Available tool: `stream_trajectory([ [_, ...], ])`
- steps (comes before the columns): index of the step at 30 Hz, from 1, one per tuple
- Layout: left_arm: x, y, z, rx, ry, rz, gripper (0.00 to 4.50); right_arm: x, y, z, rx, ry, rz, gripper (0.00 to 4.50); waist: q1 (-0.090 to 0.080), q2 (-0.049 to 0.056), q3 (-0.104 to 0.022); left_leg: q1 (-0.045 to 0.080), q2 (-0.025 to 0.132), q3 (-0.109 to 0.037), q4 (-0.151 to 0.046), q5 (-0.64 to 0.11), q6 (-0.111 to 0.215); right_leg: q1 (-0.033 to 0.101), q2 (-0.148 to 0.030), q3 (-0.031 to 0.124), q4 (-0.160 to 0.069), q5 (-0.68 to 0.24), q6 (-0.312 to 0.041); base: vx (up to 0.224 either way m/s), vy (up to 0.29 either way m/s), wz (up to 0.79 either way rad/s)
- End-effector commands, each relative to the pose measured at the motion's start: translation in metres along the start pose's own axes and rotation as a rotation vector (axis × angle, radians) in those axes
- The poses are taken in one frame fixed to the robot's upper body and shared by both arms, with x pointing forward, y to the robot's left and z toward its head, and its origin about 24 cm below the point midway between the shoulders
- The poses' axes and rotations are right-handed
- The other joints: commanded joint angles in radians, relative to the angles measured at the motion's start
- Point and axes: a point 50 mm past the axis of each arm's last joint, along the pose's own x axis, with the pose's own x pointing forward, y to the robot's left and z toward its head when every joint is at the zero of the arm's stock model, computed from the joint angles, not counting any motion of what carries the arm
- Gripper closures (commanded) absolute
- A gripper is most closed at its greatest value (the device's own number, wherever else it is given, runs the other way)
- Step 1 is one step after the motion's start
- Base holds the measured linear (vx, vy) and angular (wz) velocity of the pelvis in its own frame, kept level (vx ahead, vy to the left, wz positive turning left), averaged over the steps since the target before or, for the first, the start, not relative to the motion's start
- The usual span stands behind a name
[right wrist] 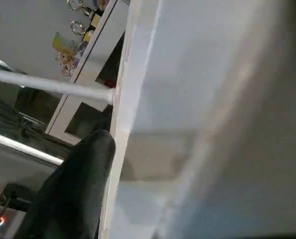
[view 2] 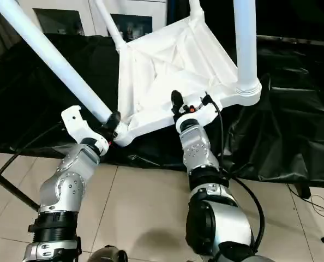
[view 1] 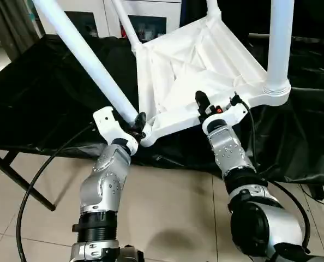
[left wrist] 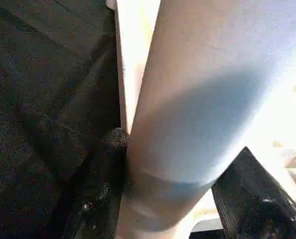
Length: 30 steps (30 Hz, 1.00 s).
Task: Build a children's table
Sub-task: Flip table
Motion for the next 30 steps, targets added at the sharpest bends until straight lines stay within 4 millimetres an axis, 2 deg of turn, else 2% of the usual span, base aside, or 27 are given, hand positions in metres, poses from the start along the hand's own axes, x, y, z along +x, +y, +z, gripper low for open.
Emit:
stream_trajectory([
  [1,-0.007,-0.017,-0.014,-0.097,0.026,-0.108,2.28,0.004,0.009,0.006,-0.010,-0.024,0.030,1.43,0.000,-0.017,-0.089,0.039,0.049,-0.012,-0.065,-0.075,0.082,0.046,-0.068,0.019,-0.058,0.042,-0.221,0.000,0.000,0.00],
  [5,-0.007,-0.016,-0.015,-0.096,0.033,-0.105,2.28,0.004,0.007,0.007,-0.019,-0.031,0.026,1.71,0.001,-0.014,-0.091,0.038,0.048,-0.012,-0.063,-0.071,0.085,0.047,-0.067,0.018,-0.056,0.062,-0.229,0.000,0.000,0.00],
  [6,-0.007,-0.016,-0.015,-0.095,0.034,-0.106,2.28,0.004,0.006,0.007,-0.020,-0.033,0.025,1.89,0.001,-0.012,-0.091,0.038,0.048,-0.012,-0.062,-0.068,0.086,0.047,-0.067,0.018,-0.055,0.069,-0.231,0.000,0.000,0.00],
  [10,-0.006,-0.017,-0.015,-0.092,0.041,-0.112,2.28,0.004,0.004,0.008,-0.029,-0.042,0.013,2.02,0.000,-0.011,-0.090,0.039,0.048,-0.012,-0.064,-0.082,0.085,0.047,-0.067,0.018,-0.057,0.069,-0.234,0.000,0.000,0.00],
  [11,-0.006,-0.017,-0.015,-0.091,0.042,-0.114,2.28,0.004,0.004,0.009,-0.031,-0.044,0.010,2.06,0.000,-0.008,-0.091,0.039,0.049,-0.013,-0.064,-0.084,0.083,0.047,-0.067,0.018,-0.056,0.068,-0.235,0.000,0.000,0.00],
  [14,-0.005,-0.018,-0.015,-0.087,0.047,-0.120,2.28,0.003,0.003,0.009,-0.040,-0.052,0.007,2.16,0.000,-0.010,-0.090,0.039,0.049,-0.012,-0.064,-0.089,0.080,0.048,-0.067,0.018,-0.057,0.066,-0.237,0.000,0.000,0.00],
  [15,-0.005,-0.018,-0.015,-0.084,0.050,-0.122,2.28,0.003,0.003,0.010,-0.040,-0.056,0.005,2.19,0.000,-0.006,-0.091,0.039,0.049,-0.013,-0.064,-0.088,0.080,0.047,-0.066,0.018,-0.057,0.069,-0.238,0.000,0.000,0.00],
  [17,-0.004,-0.018,-0.015,-0.076,0.057,-0.122,2.28,0.004,0.002,0.011,-0.040,-0.060,0.002,2.22,0.000,-0.009,-0.091,0.039,0.049,-0.013,-0.064,-0.089,0.080,0.048,-0.066,0.018,-0.056,0.072,-0.240,0.000,0.000,0.00],
  [18,-0.003,-0.016,-0.015,-0.069,0.058,-0.110,1.72,0.004,0.002,0.011,-0.043,-0.064,0.001,2.25,0.000,-0.008,-0.090,0.039,0.049,-0.013,-0.064,-0.094,0.080,0.047,-0.067,0.018,-0.057,0.066,-0.241,0.000,0.000,0.00],
  [23,-0.004,-0.007,-0.007,-0.097,0.012,-0.080,1.36,0.004,0.001,0.017,-0.057,-0.095,-0.003,2.30,0.002,-0.009,-0.089,0.042,0.049,-0.012,-0.066,-0.116,0.072,0.046,-0.067,0.019,-0.061,0.036,-0.243,0.000,0.000,0.00],
  [24,-0.006,-0.006,-0.006,-0.099,0.005,-0.083,1.13,0.004,0.001,0.020,-0.060,-0.104,-0.005,2.30,0.002,-0.008,-0.088,0.042,0.050,-0.012,-0.067,-0.121,0.068,0.045,-0.068,0.018,-0.061,0.027,-0.243,0.000,0.000,0.00],
  [26,-0.007,-0.004,-0.003,-0.106,-0.012,-0.077,1.13,0.004,0.001,0.024,-0.070,-0.124,-0.005,2.30,0.003,-0.007,-0.088,0.044,0.052,-0.012,-0.068,-0.128,0.065,0.044,-0.067,0.017,-0.062,0.018,-0.239,0.000,0.000,0.00],
  [27,-0.009,-0.001,-0.001,-0.109,-0.027,-0.069,1.13,0.004,0.000,0.028,-0.076,-0.139,-0.006,2.30,0.003,-0.003,-0.087,0.045,0.052,-0.012,-0.069,-0.140,0.061,0.042,-0.068,0.016,-0.063,0.009,-0.238,0.000,0.000,0.00],
  [28,-0.009,-0.001,-0.001,-0.109,-0.030,-0.067,1.13,0.003,-0.001,0.029,-0.077,-0.142,-0.007,2.30,0.003,-0.004,-0.087,0.046,0.052,-0.011,-0.069,-0.145,0.058,0.042,-0.068,0.016,-0.065,0.006,-0.237,0.000,0.000,0.00],
  [30,-0.012,0.003,0.002,-0.117,-0.054,-0.053,0.78,0.003,-0.003,0.037,-0.094,-0.164,-0.010,2.30,0.004,-0.003,-0.087,0.049,0.054,-0.009,-0.071,-0.156,0.054,0.041,-0.068,0.012,-0.066,0.002,-0.234,0.000,0.000,0.00],
])
